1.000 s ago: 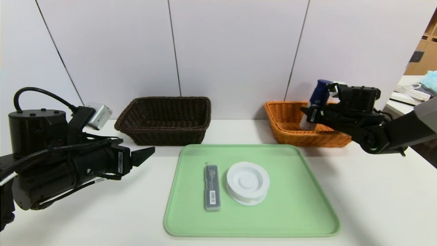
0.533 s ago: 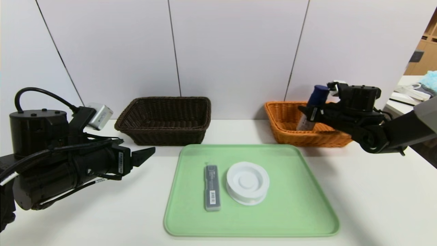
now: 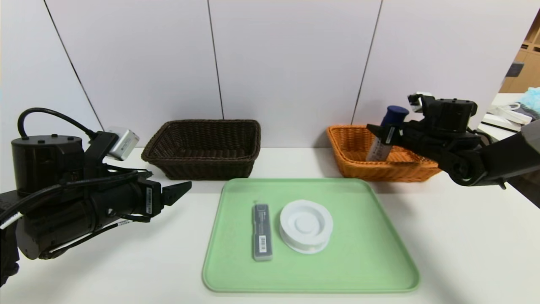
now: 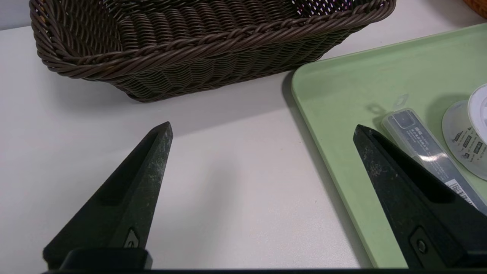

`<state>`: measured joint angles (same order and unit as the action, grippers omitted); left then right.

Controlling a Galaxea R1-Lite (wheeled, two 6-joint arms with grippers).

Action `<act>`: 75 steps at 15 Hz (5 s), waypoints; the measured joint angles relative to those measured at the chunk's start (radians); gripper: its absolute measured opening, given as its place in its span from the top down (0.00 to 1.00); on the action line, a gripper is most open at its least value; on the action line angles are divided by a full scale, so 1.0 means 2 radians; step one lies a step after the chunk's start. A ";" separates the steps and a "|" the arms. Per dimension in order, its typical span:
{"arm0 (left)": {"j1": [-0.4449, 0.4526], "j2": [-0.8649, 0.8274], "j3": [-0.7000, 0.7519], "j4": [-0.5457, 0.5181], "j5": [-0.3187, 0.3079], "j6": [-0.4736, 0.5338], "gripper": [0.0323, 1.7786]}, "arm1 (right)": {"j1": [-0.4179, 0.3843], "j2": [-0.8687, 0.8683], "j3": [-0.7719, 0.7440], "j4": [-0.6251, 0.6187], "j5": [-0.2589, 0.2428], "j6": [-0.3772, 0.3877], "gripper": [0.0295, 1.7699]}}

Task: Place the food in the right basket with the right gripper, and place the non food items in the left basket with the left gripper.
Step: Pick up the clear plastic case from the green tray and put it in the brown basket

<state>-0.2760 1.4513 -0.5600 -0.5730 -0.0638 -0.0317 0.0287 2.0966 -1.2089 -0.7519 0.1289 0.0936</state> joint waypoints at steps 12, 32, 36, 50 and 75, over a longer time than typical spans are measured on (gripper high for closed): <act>-0.012 -0.011 0.001 -0.006 0.001 0.003 0.05 | 0.021 -0.255 -0.001 0.109 0.001 -0.014 0.06; -0.233 0.065 -0.224 0.223 0.224 -0.006 0.05 | 0.050 -0.510 0.122 0.513 -0.021 -0.025 0.04; -0.238 0.103 -0.264 0.259 0.228 -0.037 0.05 | 0.050 -0.501 0.125 0.508 -0.021 -0.024 0.04; -0.269 0.173 -0.390 0.477 0.262 -0.214 0.05 | 0.047 -0.512 0.163 0.556 -0.100 -0.020 0.04; -0.295 0.280 -0.487 0.580 0.266 -0.321 0.05 | 0.048 -0.456 0.157 0.605 -0.077 -0.023 0.04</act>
<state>-0.8653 2.0104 -1.5336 0.5872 0.4679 -0.6734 0.1255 1.1849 -0.8953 0.4583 -0.0253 0.0474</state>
